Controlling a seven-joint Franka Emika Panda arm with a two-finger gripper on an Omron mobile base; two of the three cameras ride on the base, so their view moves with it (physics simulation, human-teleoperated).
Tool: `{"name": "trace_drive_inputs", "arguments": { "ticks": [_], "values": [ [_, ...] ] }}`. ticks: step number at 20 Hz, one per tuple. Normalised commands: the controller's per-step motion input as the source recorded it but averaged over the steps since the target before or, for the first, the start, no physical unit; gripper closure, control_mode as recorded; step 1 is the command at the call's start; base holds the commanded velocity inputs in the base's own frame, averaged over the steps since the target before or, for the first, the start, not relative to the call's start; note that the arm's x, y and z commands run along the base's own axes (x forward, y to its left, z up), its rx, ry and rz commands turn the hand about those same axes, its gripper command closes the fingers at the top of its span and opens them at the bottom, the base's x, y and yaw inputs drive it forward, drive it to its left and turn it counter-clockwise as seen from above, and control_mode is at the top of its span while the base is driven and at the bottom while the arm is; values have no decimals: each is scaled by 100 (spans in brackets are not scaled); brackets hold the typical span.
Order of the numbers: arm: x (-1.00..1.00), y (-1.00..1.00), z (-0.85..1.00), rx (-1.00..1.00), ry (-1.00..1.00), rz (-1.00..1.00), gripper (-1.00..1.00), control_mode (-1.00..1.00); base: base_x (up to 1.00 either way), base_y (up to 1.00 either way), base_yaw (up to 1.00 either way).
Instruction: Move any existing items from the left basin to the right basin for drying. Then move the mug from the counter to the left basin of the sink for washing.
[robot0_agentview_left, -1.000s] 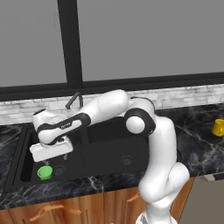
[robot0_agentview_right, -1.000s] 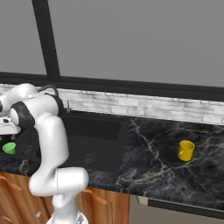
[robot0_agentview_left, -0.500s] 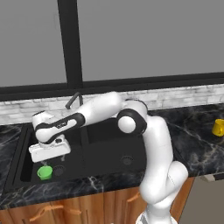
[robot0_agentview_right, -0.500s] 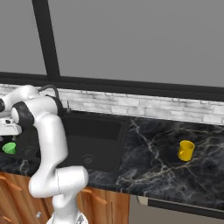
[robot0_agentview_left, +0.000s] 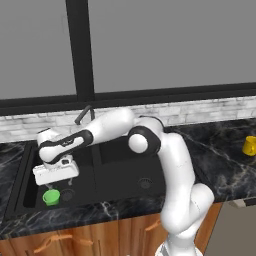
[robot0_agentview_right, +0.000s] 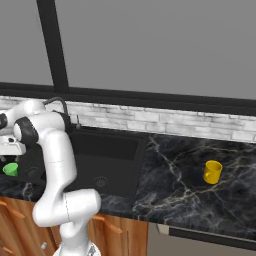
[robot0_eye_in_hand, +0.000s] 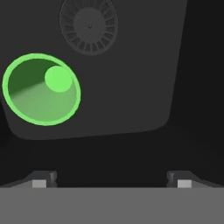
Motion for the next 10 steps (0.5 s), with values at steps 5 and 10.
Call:
{"name": "trace_drive_inputs", "arguments": {
  "ticks": [5, 10],
  "values": [
    [13, 6, -15, 0, 1, -4, -100, -100, 0, 0, 0],
    [11, 4, -18, 0, 0, -4, -100, -100, 0, 0, 0]
  ]
}}
